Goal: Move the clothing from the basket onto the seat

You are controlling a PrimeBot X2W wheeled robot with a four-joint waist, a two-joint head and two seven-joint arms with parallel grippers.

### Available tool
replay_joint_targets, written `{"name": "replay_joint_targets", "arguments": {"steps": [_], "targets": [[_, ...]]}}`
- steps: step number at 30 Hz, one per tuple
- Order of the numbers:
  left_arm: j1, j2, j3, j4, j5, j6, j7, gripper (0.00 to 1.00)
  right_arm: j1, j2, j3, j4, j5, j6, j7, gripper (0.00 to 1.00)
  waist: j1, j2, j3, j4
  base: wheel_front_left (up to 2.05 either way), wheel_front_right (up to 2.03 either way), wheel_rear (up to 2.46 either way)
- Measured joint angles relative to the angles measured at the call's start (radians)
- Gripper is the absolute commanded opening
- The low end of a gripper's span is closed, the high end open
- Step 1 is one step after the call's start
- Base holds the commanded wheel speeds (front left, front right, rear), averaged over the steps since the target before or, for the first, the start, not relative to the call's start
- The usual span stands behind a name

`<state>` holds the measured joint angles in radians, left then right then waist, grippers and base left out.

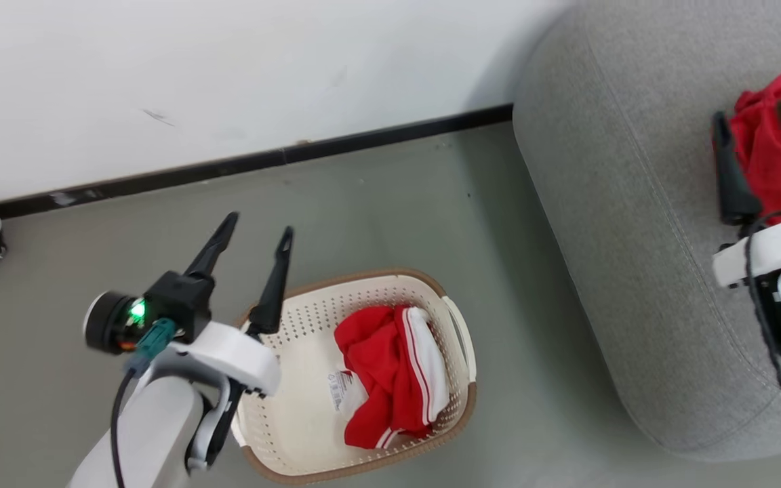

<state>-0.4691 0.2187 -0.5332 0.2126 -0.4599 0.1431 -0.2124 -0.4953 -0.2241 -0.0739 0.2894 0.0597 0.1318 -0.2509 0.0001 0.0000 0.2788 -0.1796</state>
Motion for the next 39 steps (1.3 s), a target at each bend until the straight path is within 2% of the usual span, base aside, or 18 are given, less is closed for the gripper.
{"name": "replay_joint_targets", "arguments": {"steps": [9,16,27,39], "targets": [[0.105,0.021,0.107,0.028,-0.050,0.058,-0.020,1.00,0.062,0.071,0.058,0.002,-0.009,0.000,0.000,1.00,0.0000,0.0000,-0.073,0.050,0.00,0.00,0.00],[0.176,0.046,0.151,0.038,-0.050,0.093,-0.028,1.00,0.137,0.116,0.078,0.007,-0.014,0.000,0.000,1.00,0.0000,0.0000,-0.126,0.083,0.00,0.00,0.00],[0.292,0.052,0.186,0.036,-0.068,0.105,-0.036,1.00,0.281,0.163,0.053,-0.005,-0.039,0.000,0.000,1.00,0.0000,0.0000,-0.210,0.129,0.00,0.00,0.00],[0.379,0.053,0.199,0.027,-0.077,0.104,-0.036,1.00,0.434,0.178,0.034,-0.049,-0.042,0.000,0.000,1.00,0.0000,0.0000,-0.287,0.165,0.00,0.00,0.00]]}}
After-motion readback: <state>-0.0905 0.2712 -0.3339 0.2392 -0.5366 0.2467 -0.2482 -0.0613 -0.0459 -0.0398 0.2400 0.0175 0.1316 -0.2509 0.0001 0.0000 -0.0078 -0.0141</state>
